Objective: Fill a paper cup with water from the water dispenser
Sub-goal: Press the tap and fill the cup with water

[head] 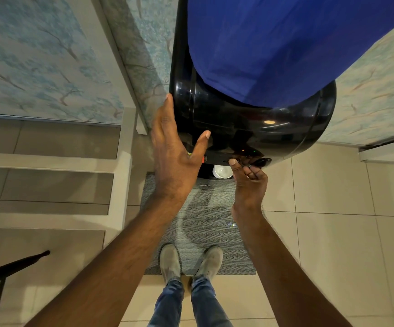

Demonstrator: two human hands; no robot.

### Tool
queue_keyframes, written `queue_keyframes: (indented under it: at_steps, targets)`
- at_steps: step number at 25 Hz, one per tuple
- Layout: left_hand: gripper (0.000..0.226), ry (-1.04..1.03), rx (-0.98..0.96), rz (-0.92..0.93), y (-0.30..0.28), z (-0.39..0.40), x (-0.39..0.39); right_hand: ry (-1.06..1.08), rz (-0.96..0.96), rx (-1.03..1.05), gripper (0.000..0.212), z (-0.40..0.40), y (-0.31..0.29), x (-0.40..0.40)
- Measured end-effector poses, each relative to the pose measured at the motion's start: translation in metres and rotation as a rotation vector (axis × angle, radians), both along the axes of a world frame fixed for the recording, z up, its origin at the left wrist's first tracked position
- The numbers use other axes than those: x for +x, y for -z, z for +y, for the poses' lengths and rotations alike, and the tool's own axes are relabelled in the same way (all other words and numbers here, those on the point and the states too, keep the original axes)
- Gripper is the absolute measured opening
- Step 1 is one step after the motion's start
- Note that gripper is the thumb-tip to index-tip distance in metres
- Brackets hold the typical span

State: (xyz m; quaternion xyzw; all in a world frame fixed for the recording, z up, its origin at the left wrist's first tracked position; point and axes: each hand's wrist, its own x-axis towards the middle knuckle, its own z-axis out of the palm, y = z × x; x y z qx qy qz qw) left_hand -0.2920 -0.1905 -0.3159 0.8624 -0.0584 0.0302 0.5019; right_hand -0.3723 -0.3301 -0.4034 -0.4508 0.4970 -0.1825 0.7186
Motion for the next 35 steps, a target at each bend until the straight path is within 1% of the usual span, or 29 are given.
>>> queue_keyframes:
  at_steps: [3, 6, 8, 10, 13, 15, 18, 20, 22, 26, 30, 33, 35]
  targets:
    - [0.094, -0.003, -0.009, -0.007, 0.002, 0.0, 0.0, 0.007, -0.043, -0.066, 0.049, 0.0, 0.01, -0.007]
    - [0.094, -0.01, -0.011, -0.019, 0.004, -0.001, 0.0, -0.057, -0.04, -0.158, 0.05, 0.0, 0.028, -0.016]
    - [0.094, -0.016, -0.017, -0.026, 0.005, -0.001, 0.0, -0.14, 0.055, -0.216, 0.054, 0.001, 0.04, -0.021]
    - [0.094, -0.018, -0.029, -0.024, 0.007, -0.002, 0.0, -0.253, 0.19, -0.298, 0.061, 0.002, 0.054, -0.024]
    - [0.095, -0.023, -0.058, -0.028, 0.01, -0.002, 0.0, -0.422, 0.38, -0.517, 0.08, -0.004, 0.079, -0.02]
    - [0.094, -0.02, -0.059, -0.039, 0.014, -0.001, 0.001, -0.506, 0.419, -0.619, 0.088, -0.008, 0.091, -0.012]
    - [0.094, -0.007, -0.067, -0.053, 0.019, 0.0, 0.001, -0.576, 0.421, -0.689, 0.089, -0.014, 0.105, 0.002]
    - [0.093, 0.002, -0.091, -0.06, 0.021, 0.0, 0.001, -0.595, 0.408, -0.697, 0.09, -0.016, 0.114, 0.008]
    - [0.092, -0.001, -0.098, -0.066, 0.023, 0.001, 0.0, -0.588, 0.399, -0.69, 0.088, -0.016, 0.122, 0.013]
    - [0.092, -0.006, -0.093, -0.065, 0.024, 0.001, -0.001, -0.523, 0.317, -0.704, 0.069, -0.015, 0.126, 0.012]
    - [0.092, -0.004, -0.097, -0.053, 0.022, 0.001, -0.002, -0.518, 0.306, -0.66, 0.06, -0.013, 0.125, 0.014]
    - [0.093, -0.007, -0.087, -0.06, 0.022, 0.001, -0.002, -0.515, 0.298, -0.617, 0.057, -0.01, 0.127, 0.014]
    - [0.094, -0.006, -0.081, -0.069, 0.022, 0.001, -0.002, -0.514, 0.293, -0.598, 0.059, -0.009, 0.129, 0.013]
